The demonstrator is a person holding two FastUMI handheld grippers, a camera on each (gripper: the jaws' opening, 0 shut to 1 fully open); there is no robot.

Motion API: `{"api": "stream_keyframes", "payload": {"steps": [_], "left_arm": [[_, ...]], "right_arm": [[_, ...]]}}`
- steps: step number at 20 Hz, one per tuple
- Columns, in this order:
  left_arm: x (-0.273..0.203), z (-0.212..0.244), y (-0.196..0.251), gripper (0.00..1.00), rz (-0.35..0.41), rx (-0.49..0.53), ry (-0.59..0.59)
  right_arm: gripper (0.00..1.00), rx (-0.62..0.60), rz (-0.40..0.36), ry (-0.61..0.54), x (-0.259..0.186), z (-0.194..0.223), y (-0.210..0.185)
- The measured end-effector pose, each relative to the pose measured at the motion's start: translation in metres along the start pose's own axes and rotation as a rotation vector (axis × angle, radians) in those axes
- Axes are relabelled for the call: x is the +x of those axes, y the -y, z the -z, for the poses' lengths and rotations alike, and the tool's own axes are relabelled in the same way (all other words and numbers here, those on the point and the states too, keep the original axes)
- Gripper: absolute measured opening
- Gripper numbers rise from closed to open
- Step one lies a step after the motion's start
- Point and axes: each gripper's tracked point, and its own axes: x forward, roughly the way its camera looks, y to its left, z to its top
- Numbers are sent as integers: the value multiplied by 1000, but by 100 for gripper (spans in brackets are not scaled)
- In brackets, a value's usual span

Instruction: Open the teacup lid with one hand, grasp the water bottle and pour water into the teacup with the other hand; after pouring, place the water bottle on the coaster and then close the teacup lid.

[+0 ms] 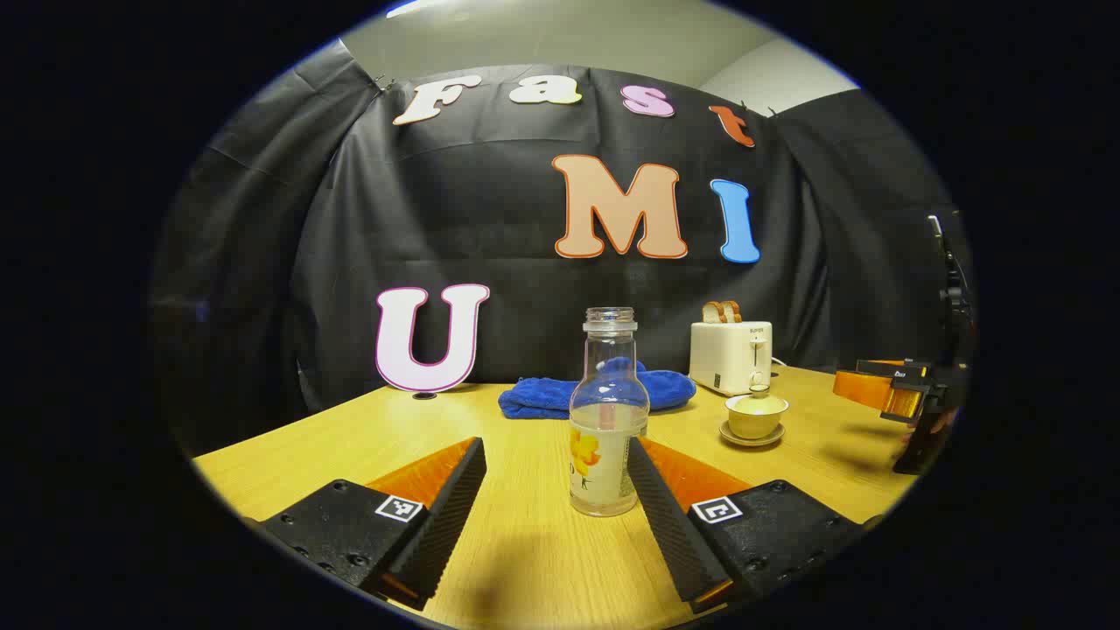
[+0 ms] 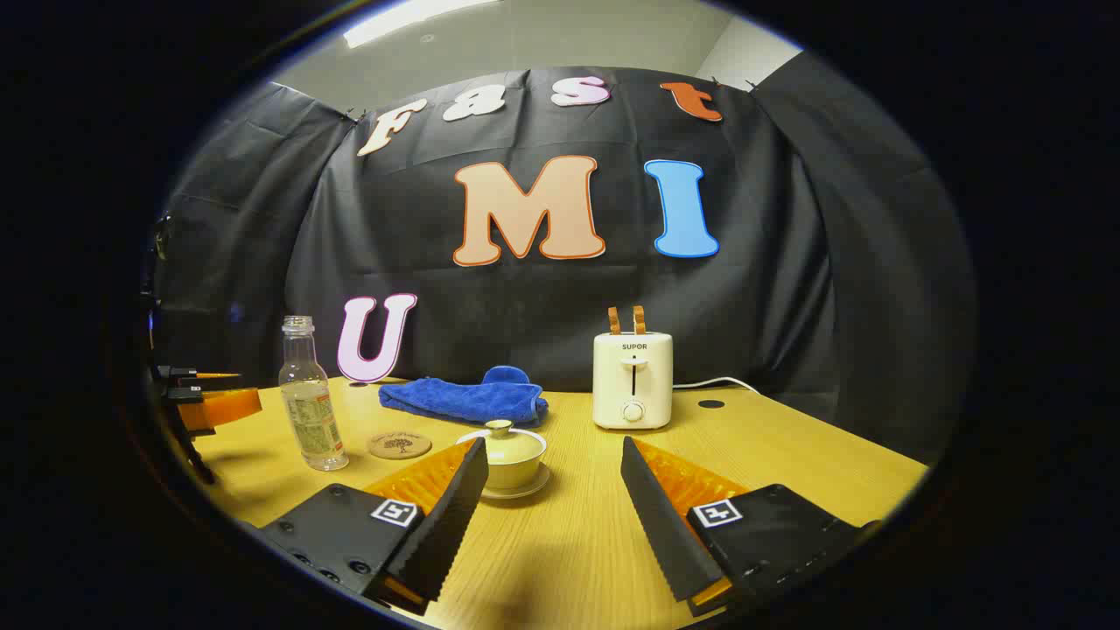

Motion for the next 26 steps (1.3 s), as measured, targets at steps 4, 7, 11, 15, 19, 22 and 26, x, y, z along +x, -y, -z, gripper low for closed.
{"api": "stream_keyframes", "payload": {"steps": [4,7,11,15,19,22,26], "left_arm": [[0,0,1,95,-1,0,-1],[1,0,1,93,-1,-1,-1],[1,0,1,95,-2,0,-1],[1,1,1,93,-2,0,0],[1,0,1,95,-6,1,-1],[0,1,0,95,-10,1,0],[0,1,0,95,-12,0,-2]], "right_arm": [[94,0,0,1,0,0,0],[97,0,0,1,1,0,0],[97,0,-1,1,0,0,0],[97,0,-1,1,0,0,0],[97,0,-1,1,0,0,1],[97,1,-7,1,1,-1,-1],[97,1,-33,-4,3,0,-6]]}}
